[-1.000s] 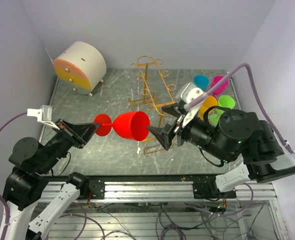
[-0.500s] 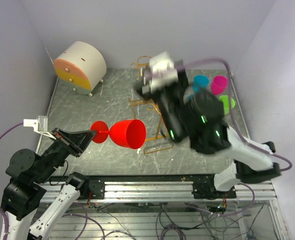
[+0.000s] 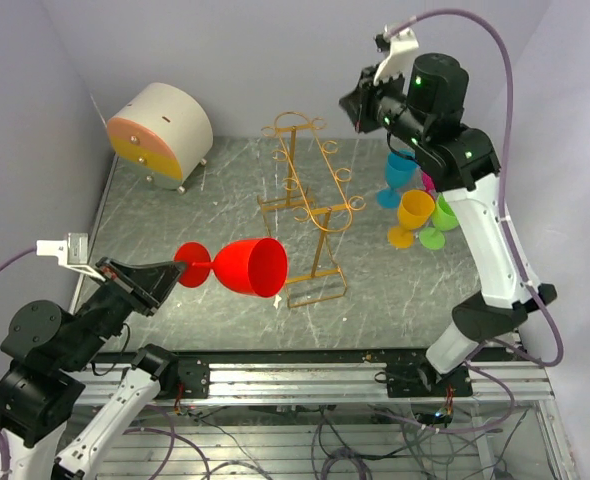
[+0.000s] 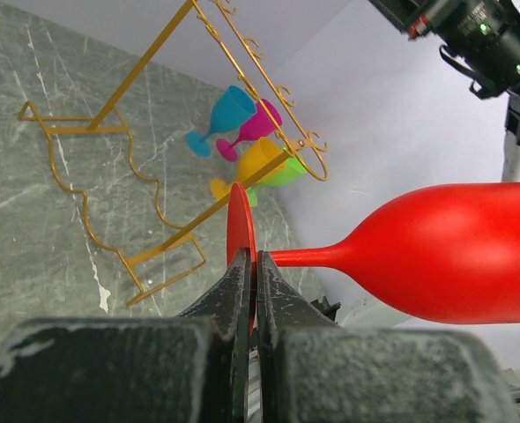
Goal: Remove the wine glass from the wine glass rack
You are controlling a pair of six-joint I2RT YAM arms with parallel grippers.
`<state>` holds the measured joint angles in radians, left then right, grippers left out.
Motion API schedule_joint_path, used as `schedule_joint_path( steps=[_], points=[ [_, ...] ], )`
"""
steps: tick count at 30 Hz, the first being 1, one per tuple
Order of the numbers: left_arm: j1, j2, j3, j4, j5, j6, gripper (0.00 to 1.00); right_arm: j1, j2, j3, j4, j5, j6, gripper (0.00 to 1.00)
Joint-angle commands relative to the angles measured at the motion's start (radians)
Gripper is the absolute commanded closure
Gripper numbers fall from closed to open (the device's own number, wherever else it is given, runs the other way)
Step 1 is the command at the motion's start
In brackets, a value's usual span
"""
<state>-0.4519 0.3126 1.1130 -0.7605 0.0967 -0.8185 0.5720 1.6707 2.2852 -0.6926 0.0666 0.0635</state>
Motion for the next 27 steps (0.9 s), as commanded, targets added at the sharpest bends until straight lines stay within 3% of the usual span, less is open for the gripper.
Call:
schedule_joint_path(
  steps=[1, 3, 5, 7, 15, 19, 27],
  points=[
    [0.001, 0.074, 0.032, 0.052, 0.007, 0.040, 0.93, -0.003, -0.131, -0.055, -0.125, -0.521, 0.181, 1.00],
    [0.001, 0.134, 0.045, 0.075, 0.031, 0.055, 0.93, -0.002, -0.163, -0.046, -0.198, -0.581, 0.161, 1.00],
    [0.001, 0.181, 0.057, 0.096, 0.046, 0.071, 0.93, 0.000, -0.244, -0.132, -0.181, -0.590, 0.174, 0.78],
    [0.001, 0.228, 0.077, 0.104, 0.051, 0.092, 0.93, 0.000, -0.310, -0.176, -0.180, -0.561, 0.179, 0.67],
    [0.001, 0.369, 0.152, 0.180, 0.109, 0.110, 0.93, 0.000, -0.357, -0.242, -0.203, -0.665, 0.186, 0.46],
    [0.001, 0.421, 0.190, 0.230, 0.140, 0.093, 0.93, 0.004, -0.350, -0.277, -0.204, -0.703, 0.178, 0.42],
    [0.001, 0.504, 0.255, 0.257, 0.186, 0.091, 0.93, 0.014, -0.335, -0.291, -0.204, -0.701, 0.162, 0.46]
  ],
)
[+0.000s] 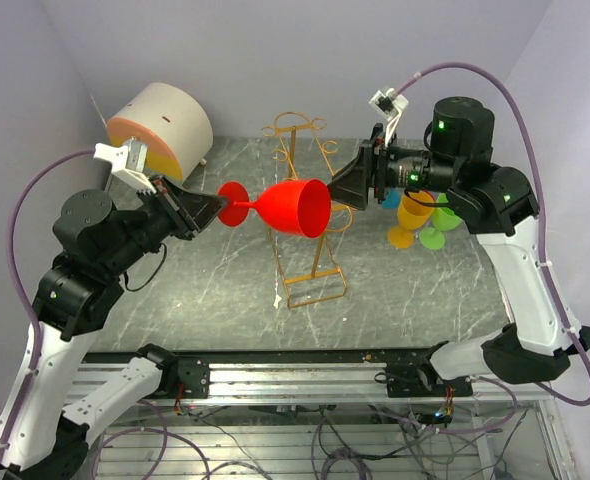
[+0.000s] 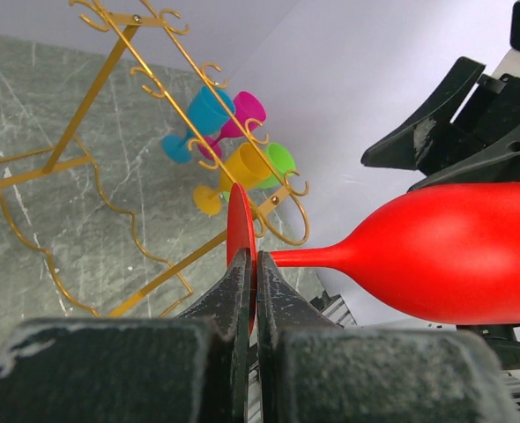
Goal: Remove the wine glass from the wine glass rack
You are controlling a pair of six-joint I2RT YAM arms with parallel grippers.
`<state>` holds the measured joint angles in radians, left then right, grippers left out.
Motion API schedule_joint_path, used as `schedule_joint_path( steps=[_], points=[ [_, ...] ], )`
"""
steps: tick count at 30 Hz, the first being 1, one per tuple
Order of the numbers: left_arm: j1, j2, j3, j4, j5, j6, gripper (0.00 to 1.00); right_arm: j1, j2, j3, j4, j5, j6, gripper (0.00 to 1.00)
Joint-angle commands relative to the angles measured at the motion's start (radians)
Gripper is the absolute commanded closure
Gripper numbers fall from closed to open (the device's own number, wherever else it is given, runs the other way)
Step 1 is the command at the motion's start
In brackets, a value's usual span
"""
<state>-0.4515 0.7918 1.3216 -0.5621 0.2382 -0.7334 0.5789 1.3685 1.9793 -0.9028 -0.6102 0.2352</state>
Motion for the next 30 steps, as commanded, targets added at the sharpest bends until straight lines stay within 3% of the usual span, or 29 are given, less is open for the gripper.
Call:
schedule_joint_path(
  steps=[1, 11, 30],
  points=[
    [0.001, 0.029, 0.052, 0.055, 0.042, 0.009, 0.93, 0.007, -0.037, 0.017, 0.005, -0.018, -0.008, 0.46],
    [0.001, 0.040, 0.057, 0.046, 0.029, 0.028, 0.93, 0.007, -0.067, 0.034, 0.005, 0.096, -0.011, 0.52],
    [0.001, 0.113, 0.090, 0.069, 0.049, 0.024, 0.93, 0.008, -0.097, 0.015, 0.064, 0.014, 0.009, 0.53]
  ],
)
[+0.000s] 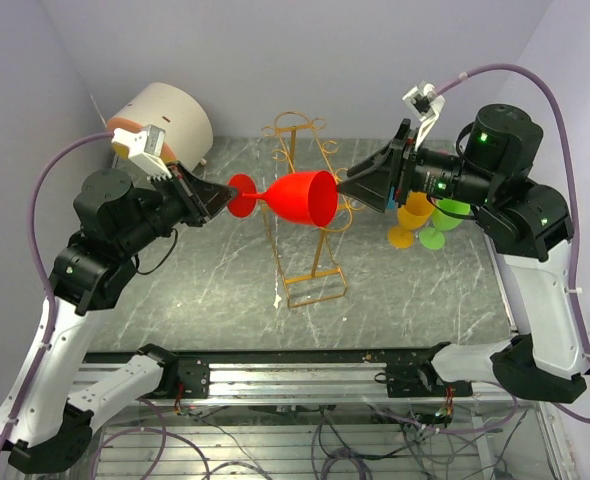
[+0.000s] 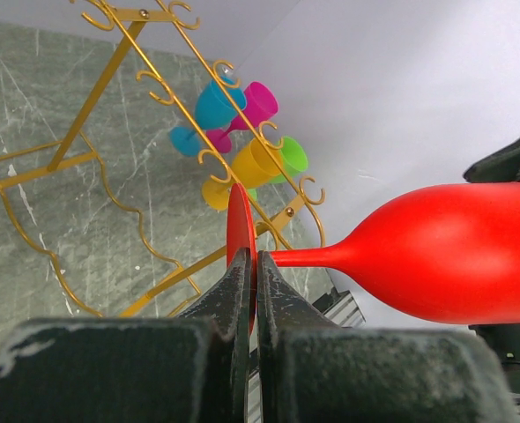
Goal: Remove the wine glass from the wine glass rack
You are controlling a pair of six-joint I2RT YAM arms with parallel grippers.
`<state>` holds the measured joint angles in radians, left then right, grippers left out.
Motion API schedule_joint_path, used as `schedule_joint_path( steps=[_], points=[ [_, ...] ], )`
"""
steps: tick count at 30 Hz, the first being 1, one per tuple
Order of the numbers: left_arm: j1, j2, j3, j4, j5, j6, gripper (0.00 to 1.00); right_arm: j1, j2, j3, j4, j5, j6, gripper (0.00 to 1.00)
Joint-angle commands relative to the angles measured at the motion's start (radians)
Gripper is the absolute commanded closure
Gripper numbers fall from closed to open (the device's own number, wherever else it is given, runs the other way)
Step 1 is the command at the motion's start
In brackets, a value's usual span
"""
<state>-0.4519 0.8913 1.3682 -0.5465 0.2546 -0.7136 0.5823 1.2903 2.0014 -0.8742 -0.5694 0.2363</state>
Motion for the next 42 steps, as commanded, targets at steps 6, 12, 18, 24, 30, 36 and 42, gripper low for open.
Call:
schedule_joint_path(
  steps=[6, 12, 18, 24, 30, 36, 42],
  points=[
    [0.001, 0.037, 0.043, 0.089, 0.056, -0.011, 0.93, 0.004, -0.009, -0.003, 0.031, -0.037, 0.006, 0.53],
    [0.001, 0.047, 0.040, 0.125, 0.081, -0.033, 0.93, 0.004, 0.003, -0.029, 0.038, -0.030, -0.003, 0.53],
    [0.002, 0.059, 0.045, 0.138, 0.093, -0.043, 0.93, 0.005, 0.017, -0.060, 0.069, -0.048, 0.002, 0.53],
    [0.001, 0.069, 0.039, 0.143, 0.095, -0.038, 0.93, 0.005, 0.035, -0.056, 0.092, -0.059, 0.019, 0.74],
    [0.001, 0.071, 0.047, 0.091, 0.049, -0.006, 0.76, 0.005, 0.023, -0.022, 0.087, 0.101, 0.034, 1.00],
    [0.001, 0.008, 0.006, -0.008, -0.124, 0.065, 0.63, 0.005, -0.037, -0.005, 0.168, 0.360, 0.037, 1.00],
    [0.002, -0.100, -0.118, -0.070, -0.292, 0.121, 0.62, 0.005, -0.027, 0.024, 0.234, 0.675, -0.014, 1.00]
  ],
)
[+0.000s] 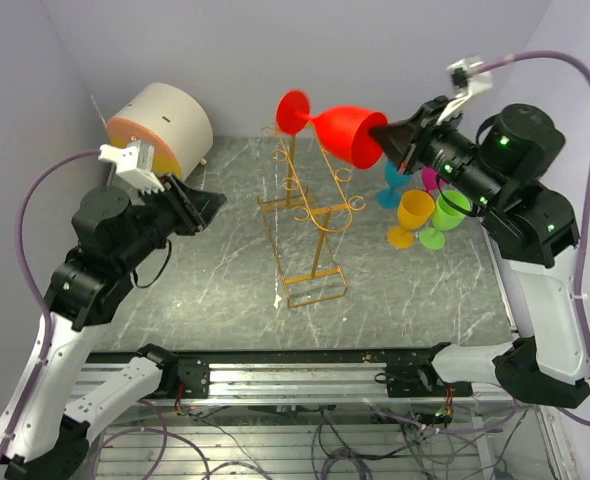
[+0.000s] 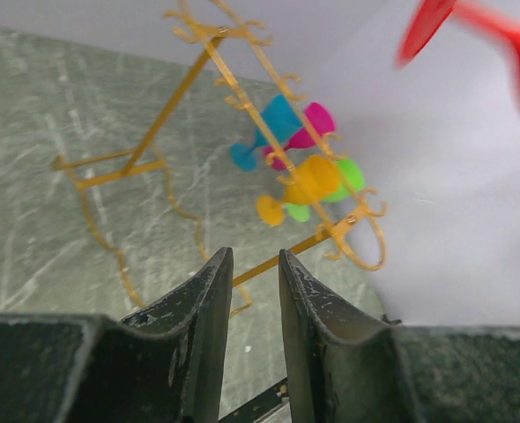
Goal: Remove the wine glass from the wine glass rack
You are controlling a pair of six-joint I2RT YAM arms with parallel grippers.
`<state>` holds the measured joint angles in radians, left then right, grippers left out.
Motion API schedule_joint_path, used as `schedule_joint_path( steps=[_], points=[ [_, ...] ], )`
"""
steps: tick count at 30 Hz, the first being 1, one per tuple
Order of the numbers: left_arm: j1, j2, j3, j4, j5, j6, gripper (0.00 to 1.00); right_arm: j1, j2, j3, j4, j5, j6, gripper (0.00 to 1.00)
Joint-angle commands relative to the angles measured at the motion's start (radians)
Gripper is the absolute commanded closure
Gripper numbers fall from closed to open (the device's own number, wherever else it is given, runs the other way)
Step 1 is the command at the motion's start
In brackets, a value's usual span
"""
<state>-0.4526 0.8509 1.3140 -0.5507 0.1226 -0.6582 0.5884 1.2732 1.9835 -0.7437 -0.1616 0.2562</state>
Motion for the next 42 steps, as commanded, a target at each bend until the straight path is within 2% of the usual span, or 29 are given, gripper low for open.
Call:
schedule_joint_path(
  steps=[1, 6, 14, 20, 23, 26, 42],
  points=[
    [0.002, -0.079, -0.086, -0.074, -0.185, 0.076, 0.62, -0.002, 0.004, 0.055, 0.100, 0.324, -0.039, 1.00],
    [0.002, -0.173, -0.201, -0.115, -0.306, 0.126, 0.63, -0.005, 0.136, 0.152, 0.030, 0.573, -0.063, 1.00],
    [0.002, -0.297, -0.396, -0.111, -0.397, 0.159, 0.64, -0.051, 0.301, 0.278, -0.042, 0.782, -0.089, 1.00],
    [0.002, -0.310, -0.458, -0.089, -0.413, 0.163, 0.64, -0.274, 0.426, 0.364, -0.132, 0.530, -0.016, 1.00],
    [0.002, -0.294, -0.456, -0.086, -0.407, 0.168, 0.65, -0.346, 0.482, 0.354, -0.189, 0.394, 0.002, 1.00],
    [0.002, -0.280, -0.451, -0.097, -0.414, 0.171, 0.65, -0.358, 0.513, 0.319, -0.236, 0.319, 0.003, 1.00],
    [0.002, -0.306, -0.464, -0.098, -0.405, 0.169, 0.65, -0.419, 0.565, 0.043, -0.281, 0.189, -0.023, 1.00]
  ],
)
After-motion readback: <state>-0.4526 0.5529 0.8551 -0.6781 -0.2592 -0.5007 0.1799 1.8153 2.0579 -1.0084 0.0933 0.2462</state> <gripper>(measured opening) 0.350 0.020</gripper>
